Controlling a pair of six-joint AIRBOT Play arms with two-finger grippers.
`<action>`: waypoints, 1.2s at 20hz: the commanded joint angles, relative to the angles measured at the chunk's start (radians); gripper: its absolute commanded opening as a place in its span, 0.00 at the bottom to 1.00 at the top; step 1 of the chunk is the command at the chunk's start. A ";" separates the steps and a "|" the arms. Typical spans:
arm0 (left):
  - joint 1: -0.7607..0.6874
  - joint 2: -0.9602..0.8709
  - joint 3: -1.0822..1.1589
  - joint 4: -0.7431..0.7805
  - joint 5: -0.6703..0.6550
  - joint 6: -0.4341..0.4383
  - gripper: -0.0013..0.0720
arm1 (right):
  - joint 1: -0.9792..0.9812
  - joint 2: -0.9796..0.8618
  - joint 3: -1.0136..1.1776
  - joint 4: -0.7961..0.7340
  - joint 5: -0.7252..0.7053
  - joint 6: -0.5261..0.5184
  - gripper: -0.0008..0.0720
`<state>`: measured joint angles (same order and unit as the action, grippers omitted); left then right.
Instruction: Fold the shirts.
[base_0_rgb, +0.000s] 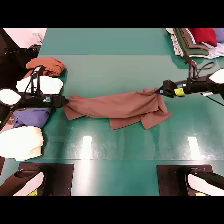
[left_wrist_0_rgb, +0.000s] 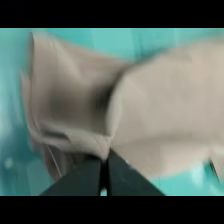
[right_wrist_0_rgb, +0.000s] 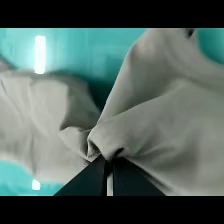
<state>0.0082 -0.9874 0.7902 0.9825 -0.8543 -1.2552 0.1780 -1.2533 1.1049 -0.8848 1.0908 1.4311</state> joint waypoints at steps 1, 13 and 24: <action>0.001 -0.087 0.037 -0.001 0.179 0.008 0.05 | 0.019 -0.124 0.103 -0.001 -0.080 -0.003 0.04; 0.001 -0.157 0.171 0.124 -0.232 0.058 0.62 | -0.139 -0.079 0.254 -0.008 0.229 -0.045 0.66; -0.002 -0.228 -0.065 0.002 -0.006 0.054 0.62 | -0.232 0.131 -0.071 -0.005 0.143 -0.046 0.66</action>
<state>0.0078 -1.1755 0.7437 1.0561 -0.8890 -1.2057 -0.0456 -1.1458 1.0775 -0.8925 1.2461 1.3853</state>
